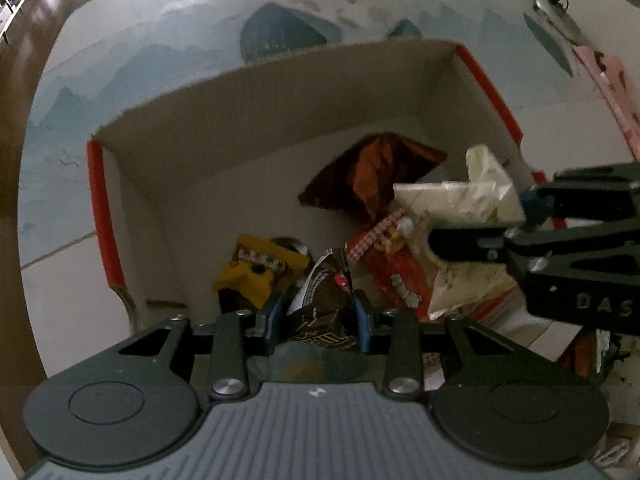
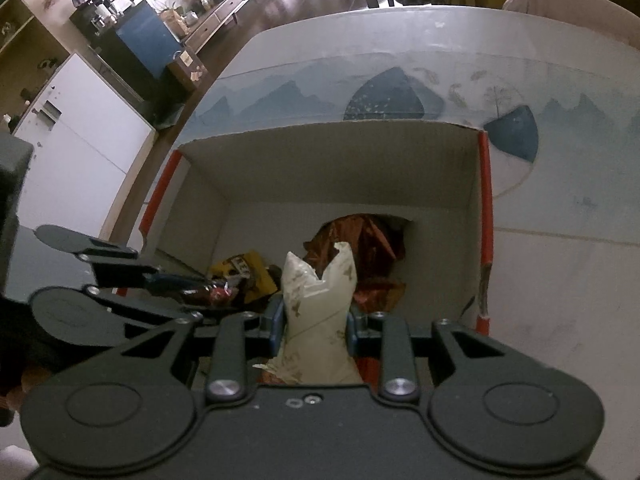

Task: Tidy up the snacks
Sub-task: 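Carry both held packets over the cardboard box, then lower both packets into the box and open both grippers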

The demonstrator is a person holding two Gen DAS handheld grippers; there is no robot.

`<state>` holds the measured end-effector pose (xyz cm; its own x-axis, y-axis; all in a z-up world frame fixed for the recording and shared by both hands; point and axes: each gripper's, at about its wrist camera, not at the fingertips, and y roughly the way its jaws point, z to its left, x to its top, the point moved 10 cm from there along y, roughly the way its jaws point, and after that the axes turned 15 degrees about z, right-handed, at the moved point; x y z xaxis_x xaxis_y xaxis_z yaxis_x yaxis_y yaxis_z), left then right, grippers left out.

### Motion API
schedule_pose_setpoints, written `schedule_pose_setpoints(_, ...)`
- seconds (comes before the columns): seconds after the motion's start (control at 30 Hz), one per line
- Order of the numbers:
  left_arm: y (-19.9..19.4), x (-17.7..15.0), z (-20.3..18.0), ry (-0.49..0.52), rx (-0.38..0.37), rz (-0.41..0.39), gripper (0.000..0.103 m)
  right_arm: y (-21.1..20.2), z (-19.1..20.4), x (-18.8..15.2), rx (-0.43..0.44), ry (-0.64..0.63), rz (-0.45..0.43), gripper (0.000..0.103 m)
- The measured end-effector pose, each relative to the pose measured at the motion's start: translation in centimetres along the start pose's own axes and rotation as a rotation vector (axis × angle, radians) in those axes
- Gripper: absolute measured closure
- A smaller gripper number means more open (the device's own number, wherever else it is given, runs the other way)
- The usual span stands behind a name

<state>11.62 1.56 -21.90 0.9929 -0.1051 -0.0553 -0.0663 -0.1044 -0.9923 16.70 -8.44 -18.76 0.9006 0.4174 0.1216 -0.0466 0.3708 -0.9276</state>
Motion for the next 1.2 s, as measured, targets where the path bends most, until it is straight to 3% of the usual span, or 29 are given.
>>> schedule_pose_setpoints(0.37,1.2,-0.1,0.0,-0.003,0.05,-0.004,0.065,0.2,-0.2,0.1,-0.02,0.006,0.0,0.072)
schedule_pose_setpoints(0.63,1.0,-0.4,0.0,-0.022,0.051,-0.054,0.045,0.2,-0.4,-0.2,-0.046,0.008,-0.004,0.063)
schedule_pose_setpoints(0.73,0.3,-0.8,0.0,-0.022,0.057,-0.086,0.045,-0.1,-0.3,-0.4,-0.058,0.003,-0.014,0.053)
schedule_pose_setpoints(0.8,-0.3,-1.0,0.1,-0.029,0.06,-0.104,0.044,-0.4,-0.4,-0.5,-0.075,-0.001,-0.034,0.028)
schedule_pose_setpoints(0.87,-0.9,-1.3,0.4,-0.036,0.059,-0.127,0.044,-1.0,-0.4,-0.6,-0.089,0.0,-0.061,0.017)
schedule_pose_setpoints(1.2,-5.5,-3.0,0.6,-0.049,0.063,-0.264,0.035,-4.2,0.9,-1.6,-0.102,-0.013,-0.173,0.011)
